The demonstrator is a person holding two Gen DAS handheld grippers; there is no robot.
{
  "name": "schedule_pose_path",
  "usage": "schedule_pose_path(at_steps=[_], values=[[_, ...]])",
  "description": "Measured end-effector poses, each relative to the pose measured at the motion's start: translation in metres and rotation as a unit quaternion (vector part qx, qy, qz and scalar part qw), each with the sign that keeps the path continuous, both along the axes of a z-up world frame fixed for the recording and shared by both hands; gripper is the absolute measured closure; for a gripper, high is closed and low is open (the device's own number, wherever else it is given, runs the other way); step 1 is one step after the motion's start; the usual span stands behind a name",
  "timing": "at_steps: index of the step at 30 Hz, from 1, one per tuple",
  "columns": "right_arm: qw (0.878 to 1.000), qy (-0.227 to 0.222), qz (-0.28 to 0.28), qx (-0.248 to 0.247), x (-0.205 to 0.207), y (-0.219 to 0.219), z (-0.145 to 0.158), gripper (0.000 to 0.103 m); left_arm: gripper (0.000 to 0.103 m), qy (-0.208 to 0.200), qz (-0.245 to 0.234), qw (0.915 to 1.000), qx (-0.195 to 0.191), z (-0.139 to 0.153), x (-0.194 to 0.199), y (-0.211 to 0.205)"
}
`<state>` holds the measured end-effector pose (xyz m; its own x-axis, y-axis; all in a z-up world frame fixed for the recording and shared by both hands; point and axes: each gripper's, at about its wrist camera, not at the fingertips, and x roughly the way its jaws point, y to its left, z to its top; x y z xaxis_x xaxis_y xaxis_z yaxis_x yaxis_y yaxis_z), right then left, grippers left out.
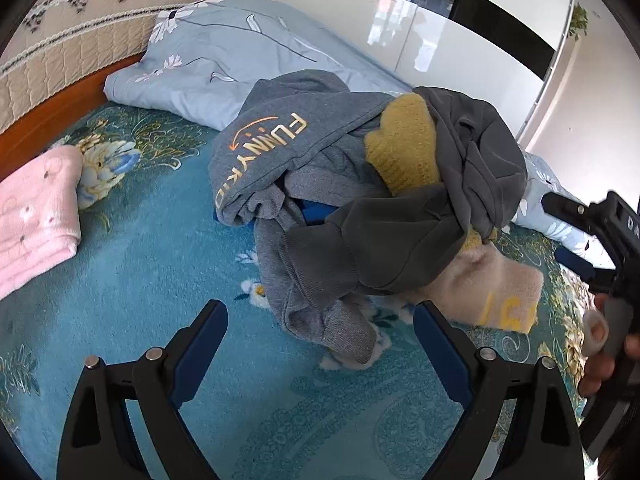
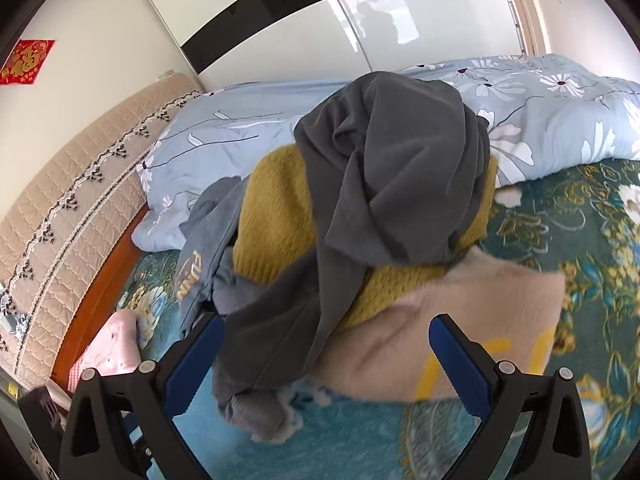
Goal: Fold clothes
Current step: 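Grasp the dark grey sweatpants on the clothes pile with the right gripper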
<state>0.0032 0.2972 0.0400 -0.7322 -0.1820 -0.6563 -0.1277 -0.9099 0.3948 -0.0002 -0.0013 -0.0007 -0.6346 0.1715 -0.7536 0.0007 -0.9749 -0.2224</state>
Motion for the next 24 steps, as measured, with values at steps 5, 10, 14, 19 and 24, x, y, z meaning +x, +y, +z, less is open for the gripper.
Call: schedule_pose_path(at_steps=[5,10,14,19,24], values=[[0.999,-0.014,-0.029,-0.01,-0.042,0.038,0.0,0.003,0.009,-0.006,0.018,0.9998,0.012,-0.003,-0.001,-0.009],[0.992,-0.029,-0.105,-0.063,-0.085,0.088,-0.011,0.004,0.009,-0.011,0.035,0.9991,0.023,-0.006,0.0,-0.02],[0.979,-0.044,-0.145,-0.136,-0.109,0.11,-0.025,0.004,0.009,-0.015,0.05,0.9981,0.034,0.006,0.033,-0.035],[0.976,-0.062,-0.155,-0.138,-0.133,0.111,-0.033,0.001,0.009,-0.026,0.07,0.9961,0.046,0.013,0.058,-0.051],[0.973,-0.058,-0.164,-0.154,-0.143,0.109,-0.036,0.0,0.009,-0.034,0.096,0.9921,0.073,0.009,0.055,-0.065]])
